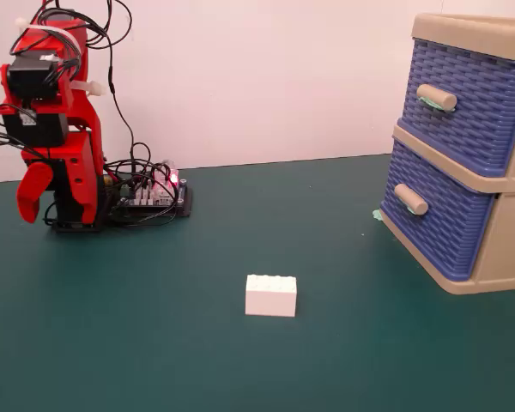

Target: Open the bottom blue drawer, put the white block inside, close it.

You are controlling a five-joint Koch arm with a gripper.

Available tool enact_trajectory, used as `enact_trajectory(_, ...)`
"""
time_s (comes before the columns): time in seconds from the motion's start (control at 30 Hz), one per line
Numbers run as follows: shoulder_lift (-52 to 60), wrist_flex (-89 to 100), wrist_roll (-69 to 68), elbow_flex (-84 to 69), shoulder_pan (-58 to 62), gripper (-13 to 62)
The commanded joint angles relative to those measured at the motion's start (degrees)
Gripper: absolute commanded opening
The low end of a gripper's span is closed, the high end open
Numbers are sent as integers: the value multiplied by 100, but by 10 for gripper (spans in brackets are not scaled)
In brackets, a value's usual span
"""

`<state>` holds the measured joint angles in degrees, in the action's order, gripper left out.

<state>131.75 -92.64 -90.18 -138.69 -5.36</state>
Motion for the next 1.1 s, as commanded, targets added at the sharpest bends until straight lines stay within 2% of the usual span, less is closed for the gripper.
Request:
enact_trajectory(0.0, 299, -229, -88, -264, -35, 342)
enact_trajectory(0.37, 299, -334, -114, -88, -35, 338)
enact_trajectory(0.5, 290, -914, -255, 1907, -18, 337)
enact_trajectory(0.63, 167, -896, -1187, 3577, -299, 332)
enact_trajectory(0.77, -246, -343, -3023, 4245, -2391, 332)
enact_trajectory(0.93, -1037, 2215, -6073, 4175, -5563, 334)
enact_trajectory(1.07, -1740, 4676, -7128, 3472, -6618, 333)
